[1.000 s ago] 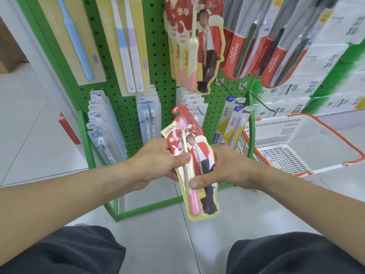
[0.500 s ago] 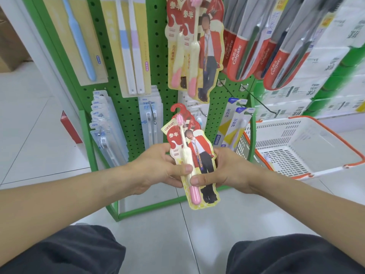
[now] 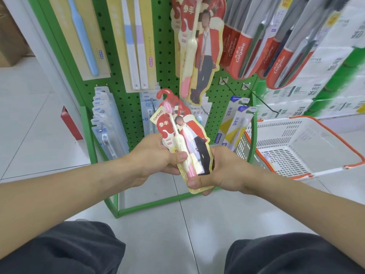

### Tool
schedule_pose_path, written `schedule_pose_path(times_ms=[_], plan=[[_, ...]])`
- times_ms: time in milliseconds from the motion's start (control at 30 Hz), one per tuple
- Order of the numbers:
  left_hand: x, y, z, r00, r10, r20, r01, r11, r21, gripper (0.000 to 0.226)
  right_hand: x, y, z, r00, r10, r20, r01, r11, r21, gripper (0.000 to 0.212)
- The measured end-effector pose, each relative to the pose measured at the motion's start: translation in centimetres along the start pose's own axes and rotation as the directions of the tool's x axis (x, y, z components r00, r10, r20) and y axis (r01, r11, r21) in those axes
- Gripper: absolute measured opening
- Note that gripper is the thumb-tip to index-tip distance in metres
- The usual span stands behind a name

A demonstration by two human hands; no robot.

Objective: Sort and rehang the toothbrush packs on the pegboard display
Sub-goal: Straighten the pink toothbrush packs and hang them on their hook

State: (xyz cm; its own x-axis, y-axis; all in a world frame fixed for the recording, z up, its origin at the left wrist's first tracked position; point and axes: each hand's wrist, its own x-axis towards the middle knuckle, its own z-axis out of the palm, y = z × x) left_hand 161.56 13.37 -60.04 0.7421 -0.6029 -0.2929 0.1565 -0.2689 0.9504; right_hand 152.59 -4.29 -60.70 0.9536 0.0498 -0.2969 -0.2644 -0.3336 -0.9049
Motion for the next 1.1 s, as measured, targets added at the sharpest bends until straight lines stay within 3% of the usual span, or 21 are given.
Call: schedule_pose_path(times_ms=[167, 300, 433, 600, 767, 933, 1033, 1100], plan=[[-0.1, 0.2, -0.3, 0.999, -0.017, -0.032, 0.016, 0.999, -0.044, 0.031, -0.2, 0.1, -0.6, 0.995, -0.032, 0.091, 0.039, 0.996, -0.081, 0.051], [-0.3, 0.4, -0.5, 1.000, -0.015, -0.021, 0.014, 0.999, -0.049, 0.039, -0.3, 0.2, -0.5, 0.994, -0.046, 0.104, 0.047, 0.999, -0.004, 0.034], [-0.2, 0.5, -0.5, 1.000, -0.026, -0.016, 0.025, 0.998, -0.050, 0.044, -0.5, -0.3, -0.2, 0.996, 0.000, 0.089, -0.001, 1.000, 0.009, 0.036], [-0.6, 0.2, -0.6, 0.994, -0.059, 0.088, 0.054, 0.997, 0.059, 0.032, -0.8, -0.2, -0.3, 0.998, 0.006, 0.066, 0.006, 0.984, -0.175, 0.018], [-0.9, -0.2, -0.3, 0.986, -0.014, 0.165, -0.002, 0.995, 0.095, 0.033, -0.6, 0.0, 0.0, 1.000, 0.005, 0.008, -0.002, 0.939, -0.343, 0.038], [-0.5, -0.4, 0.2, 0.999, -0.010, 0.053, 0.009, 1.000, 0.023, 0.020, -0.4, 0.2, 0.4, 0.986, -0.031, 0.163, 0.101, 0.892, -0.440, 0.018], [-0.3, -0.8, 0.0, 1.000, 0.004, 0.022, -0.006, 0.997, 0.075, 0.025, -0.5, 0.4, 0.0, 0.968, -0.022, 0.251, 0.129, 0.897, -0.422, 0.018], [-0.3, -0.8, -0.2, 0.998, 0.022, 0.062, -0.034, 0.979, 0.203, 0.035, -0.8, 0.1, -0.3, 0.962, -0.007, 0.272, 0.121, 0.906, -0.406, 0.034]])
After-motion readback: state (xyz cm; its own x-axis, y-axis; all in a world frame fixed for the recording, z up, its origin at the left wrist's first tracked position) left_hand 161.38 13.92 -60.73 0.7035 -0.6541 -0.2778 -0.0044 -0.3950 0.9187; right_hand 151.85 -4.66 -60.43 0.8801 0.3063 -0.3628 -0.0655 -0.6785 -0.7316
